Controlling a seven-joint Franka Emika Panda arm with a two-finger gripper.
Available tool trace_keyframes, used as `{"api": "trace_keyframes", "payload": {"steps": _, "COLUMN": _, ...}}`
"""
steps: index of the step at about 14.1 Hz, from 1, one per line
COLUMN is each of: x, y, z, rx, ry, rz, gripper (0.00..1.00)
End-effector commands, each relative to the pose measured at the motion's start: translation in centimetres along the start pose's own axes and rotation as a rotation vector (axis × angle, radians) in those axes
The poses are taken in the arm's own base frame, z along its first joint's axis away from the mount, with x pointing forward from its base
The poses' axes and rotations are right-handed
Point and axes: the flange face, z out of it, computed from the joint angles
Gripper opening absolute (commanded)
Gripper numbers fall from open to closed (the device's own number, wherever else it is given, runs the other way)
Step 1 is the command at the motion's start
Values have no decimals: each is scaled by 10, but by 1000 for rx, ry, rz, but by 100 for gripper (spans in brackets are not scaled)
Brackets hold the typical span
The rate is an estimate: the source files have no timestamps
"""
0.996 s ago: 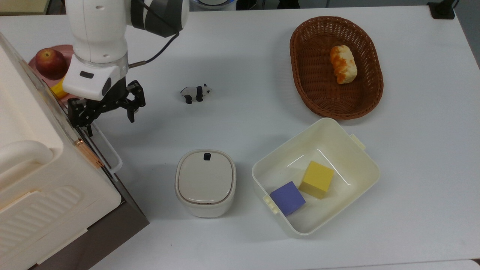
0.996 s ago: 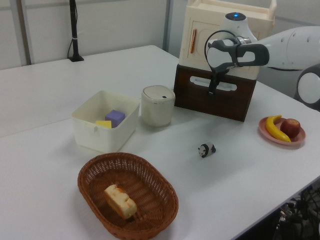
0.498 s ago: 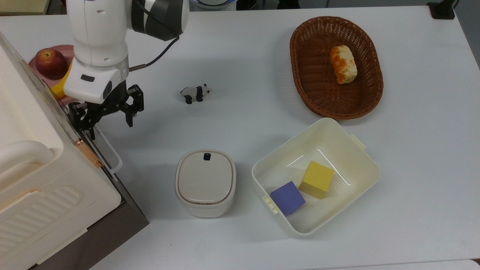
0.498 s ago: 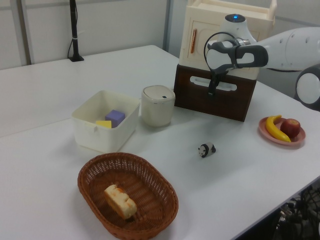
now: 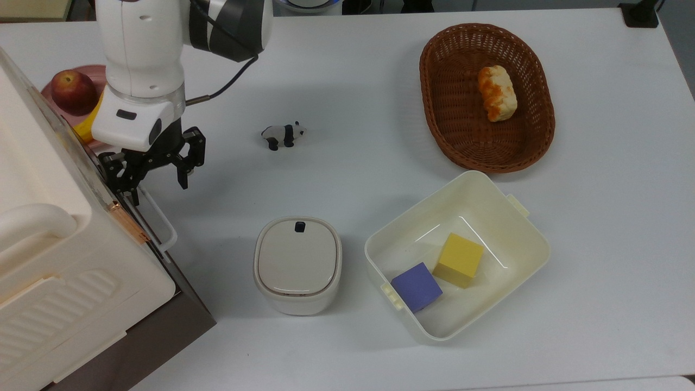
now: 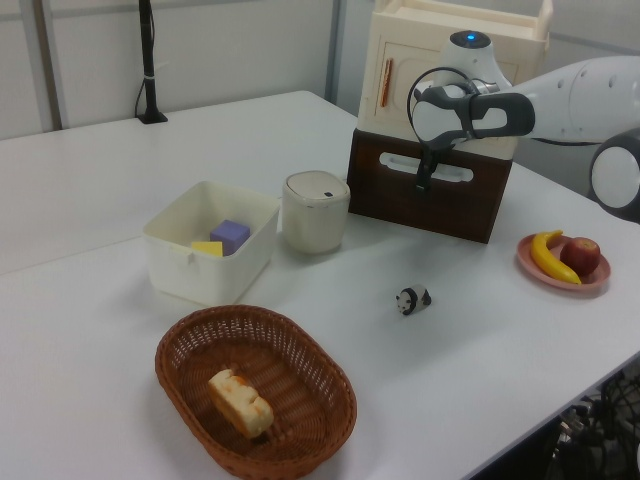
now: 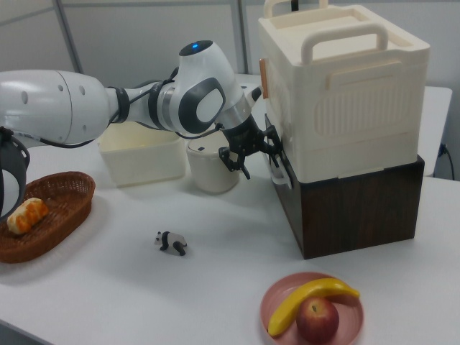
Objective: Slide the drawer open
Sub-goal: 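Lower the gripper and close it on the white drawer handle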
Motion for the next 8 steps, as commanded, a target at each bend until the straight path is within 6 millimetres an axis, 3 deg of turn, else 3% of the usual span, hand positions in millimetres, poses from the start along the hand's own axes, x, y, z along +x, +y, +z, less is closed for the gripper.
{"api": "trace_keyframes", "payload": {"steps": 1, "x": -5, "y": 14, "z": 3, "rx": -41, "ry": 20, "rz": -6, "gripper": 79}}
{"api": "trace_keyframes", "payload": {"steps": 8, "x": 2, "y": 8, "z": 1, "rx": -33, "ry": 26, "rz": 18, "gripper": 79}}
